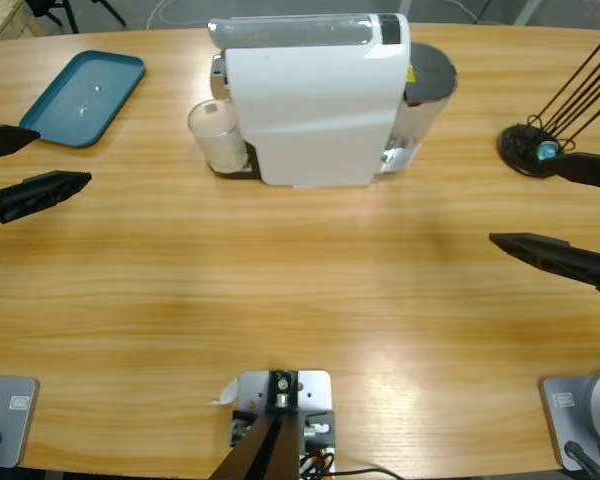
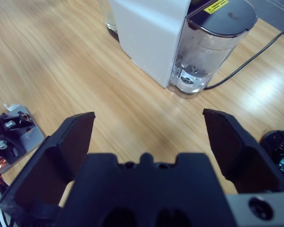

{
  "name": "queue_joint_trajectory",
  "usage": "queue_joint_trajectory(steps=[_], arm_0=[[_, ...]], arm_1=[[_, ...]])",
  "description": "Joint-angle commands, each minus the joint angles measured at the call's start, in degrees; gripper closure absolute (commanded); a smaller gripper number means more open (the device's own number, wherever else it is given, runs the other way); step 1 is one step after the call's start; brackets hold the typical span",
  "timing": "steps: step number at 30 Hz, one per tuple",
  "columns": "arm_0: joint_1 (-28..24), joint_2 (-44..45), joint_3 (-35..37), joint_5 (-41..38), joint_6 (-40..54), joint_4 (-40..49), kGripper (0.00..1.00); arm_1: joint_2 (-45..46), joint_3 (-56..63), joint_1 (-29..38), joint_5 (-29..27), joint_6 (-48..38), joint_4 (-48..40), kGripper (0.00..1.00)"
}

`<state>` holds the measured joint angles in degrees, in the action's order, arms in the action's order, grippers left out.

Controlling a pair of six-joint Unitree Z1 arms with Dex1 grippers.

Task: Pour coffee

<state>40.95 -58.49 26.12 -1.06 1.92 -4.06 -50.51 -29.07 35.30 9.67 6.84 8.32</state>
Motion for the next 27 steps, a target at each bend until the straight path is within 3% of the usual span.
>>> queue_joint_trajectory(steps=[1,27], arm_0=[[-0.2,-0.8,-2.2,-0.9,0.8,-1.0,0.032],[-0.2,-2.4,-2.2,-1.0,0.8,-1.5,0.030]], arm_1=[[-1.5,2.3,0.6,0.8,-0.7,-0.4,0.000],[-1.7,2.3,0.6,0.6,-1.0,-0.6,0.000]])
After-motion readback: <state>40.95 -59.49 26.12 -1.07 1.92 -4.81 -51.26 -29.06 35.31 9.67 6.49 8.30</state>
